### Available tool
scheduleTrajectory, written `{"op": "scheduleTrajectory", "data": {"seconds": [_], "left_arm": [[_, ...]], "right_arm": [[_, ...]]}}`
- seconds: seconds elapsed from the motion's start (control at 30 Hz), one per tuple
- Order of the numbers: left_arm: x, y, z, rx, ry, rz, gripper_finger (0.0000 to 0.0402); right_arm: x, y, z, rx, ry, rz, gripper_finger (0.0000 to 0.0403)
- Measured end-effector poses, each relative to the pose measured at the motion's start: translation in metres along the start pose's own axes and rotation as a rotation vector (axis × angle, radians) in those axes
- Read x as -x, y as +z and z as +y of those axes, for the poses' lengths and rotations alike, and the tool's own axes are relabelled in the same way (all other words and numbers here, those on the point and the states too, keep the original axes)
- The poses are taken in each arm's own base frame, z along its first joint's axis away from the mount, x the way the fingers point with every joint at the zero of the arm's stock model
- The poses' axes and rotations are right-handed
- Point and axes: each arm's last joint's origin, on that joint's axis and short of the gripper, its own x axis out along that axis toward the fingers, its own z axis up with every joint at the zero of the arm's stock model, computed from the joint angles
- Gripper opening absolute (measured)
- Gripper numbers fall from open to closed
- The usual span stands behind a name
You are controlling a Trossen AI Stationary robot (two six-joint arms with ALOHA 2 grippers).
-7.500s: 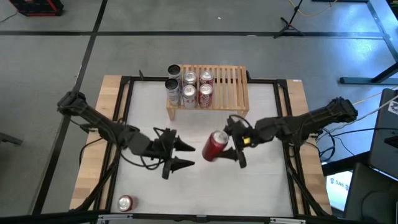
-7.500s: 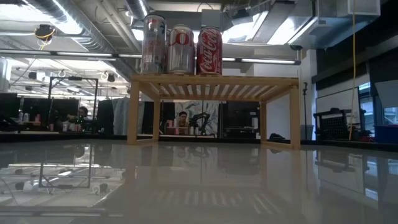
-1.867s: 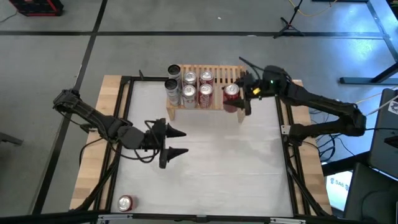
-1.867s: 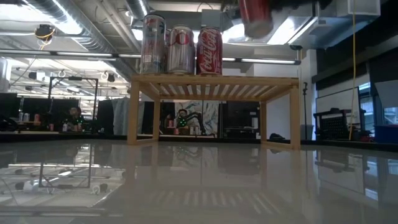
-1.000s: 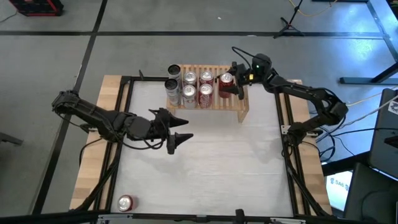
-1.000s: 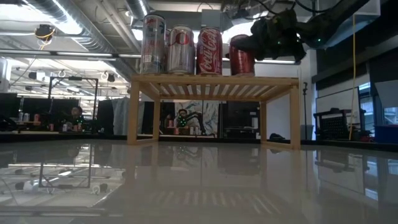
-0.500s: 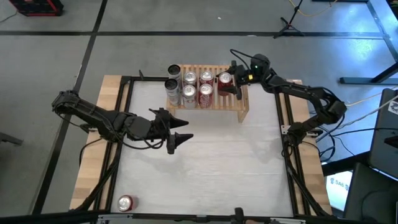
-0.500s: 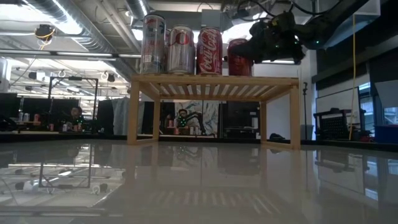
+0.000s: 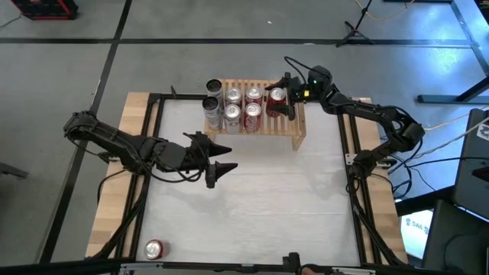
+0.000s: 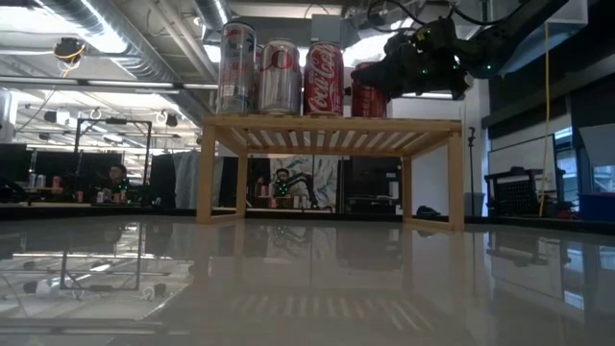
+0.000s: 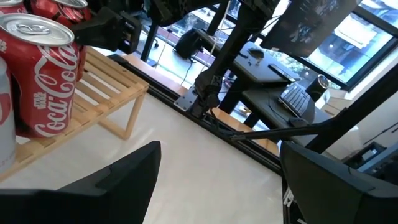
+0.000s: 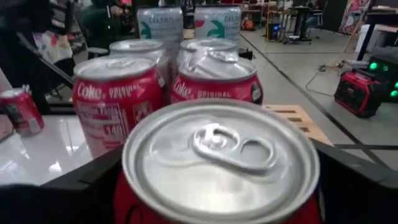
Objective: Place canned beverage on shelf
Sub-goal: Put the dark red soda can on the shelf
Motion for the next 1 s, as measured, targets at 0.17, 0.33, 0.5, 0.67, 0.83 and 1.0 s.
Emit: {"op": "scheduleTrajectory", "data": {"seconds": [0.17,0.33,0.5,0.67,0.83,1.0], "left_arm": [[0.000,0.000,0.000,0.000,0.000,0.000,0.0324],[0.000,0.000,0.000,-0.006,0.000,-0.001,0.0324],[0.000,0.002,-0.001,0.009,-0.011,-0.017,0.0324],[0.000,0.002,-0.001,0.008,0.002,-0.027,0.0324],[0.002,0.000,-0.004,-0.018,-0.048,0.007,0.0324],[0.011,-0.014,-0.016,-0.057,-0.147,0.118,0.0323]], "right_arm": [[0.003,0.011,0.001,-0.032,-0.006,-0.040,0.0386],[0.014,0.063,0.006,-0.009,-0.025,-0.115,0.0388],[0.022,0.110,0.029,-0.099,0.005,-0.092,0.0389],[0.009,0.136,0.079,-0.172,0.182,-0.006,0.0389],[-0.011,0.140,0.141,-0.226,0.337,0.087,0.0390],[-0.031,0.135,0.212,-0.259,0.353,0.186,0.0390]]}}
